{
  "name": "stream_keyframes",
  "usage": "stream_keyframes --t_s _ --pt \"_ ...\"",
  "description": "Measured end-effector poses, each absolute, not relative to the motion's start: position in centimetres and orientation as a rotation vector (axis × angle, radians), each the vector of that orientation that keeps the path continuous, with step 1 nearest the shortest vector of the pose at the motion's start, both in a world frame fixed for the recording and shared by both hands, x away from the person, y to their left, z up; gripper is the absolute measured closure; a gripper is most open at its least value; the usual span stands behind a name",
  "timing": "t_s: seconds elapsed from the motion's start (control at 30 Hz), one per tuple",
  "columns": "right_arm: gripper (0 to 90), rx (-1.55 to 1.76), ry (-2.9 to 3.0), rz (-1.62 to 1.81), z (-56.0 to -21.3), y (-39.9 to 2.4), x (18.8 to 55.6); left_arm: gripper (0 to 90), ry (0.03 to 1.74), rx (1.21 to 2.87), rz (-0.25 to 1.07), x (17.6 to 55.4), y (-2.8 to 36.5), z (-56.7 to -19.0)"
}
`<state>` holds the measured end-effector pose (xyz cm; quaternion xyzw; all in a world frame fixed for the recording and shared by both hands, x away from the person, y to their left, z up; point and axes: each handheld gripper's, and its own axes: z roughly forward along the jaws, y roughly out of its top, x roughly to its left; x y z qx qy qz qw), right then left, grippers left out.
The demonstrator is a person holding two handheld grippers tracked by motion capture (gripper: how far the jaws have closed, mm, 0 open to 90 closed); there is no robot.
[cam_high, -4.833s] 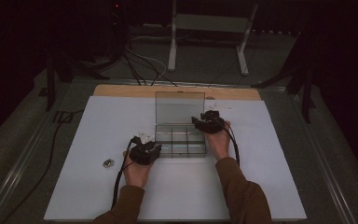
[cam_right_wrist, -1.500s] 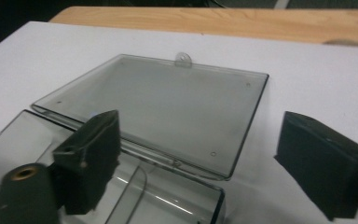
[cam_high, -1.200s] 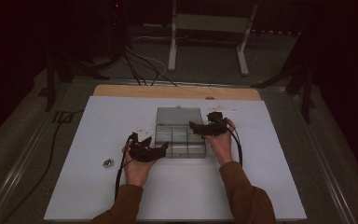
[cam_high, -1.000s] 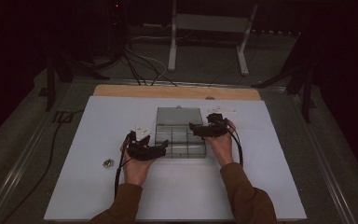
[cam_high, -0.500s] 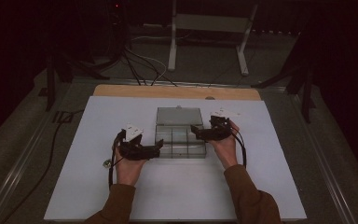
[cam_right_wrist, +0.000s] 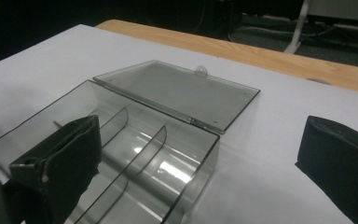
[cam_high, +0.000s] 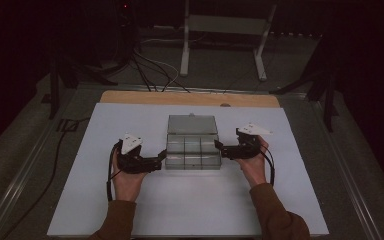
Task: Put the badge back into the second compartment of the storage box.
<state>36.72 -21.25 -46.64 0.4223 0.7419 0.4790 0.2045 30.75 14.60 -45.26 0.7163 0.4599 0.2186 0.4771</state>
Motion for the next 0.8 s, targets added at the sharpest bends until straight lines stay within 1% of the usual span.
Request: stream_keyframes --t_s 0.3,0.53,0.8 --pt "0.0 1.111 2.052 1.352 -46.1 -22.4 34.3 1.1 1.142 1.704 0.532 30.2 16.3 -45.0" --pt "0.0 1.088 2.041 1.366 -46.1 -23.3 33.4 1.2 1.17 1.691 0.553 30.1 18.0 -44.4" --pt "0.0 1.097 2.023 1.369 -46.9 -24.7 32.4 1.2 1.215 1.69 0.574 30.0 19.7 -44.7"
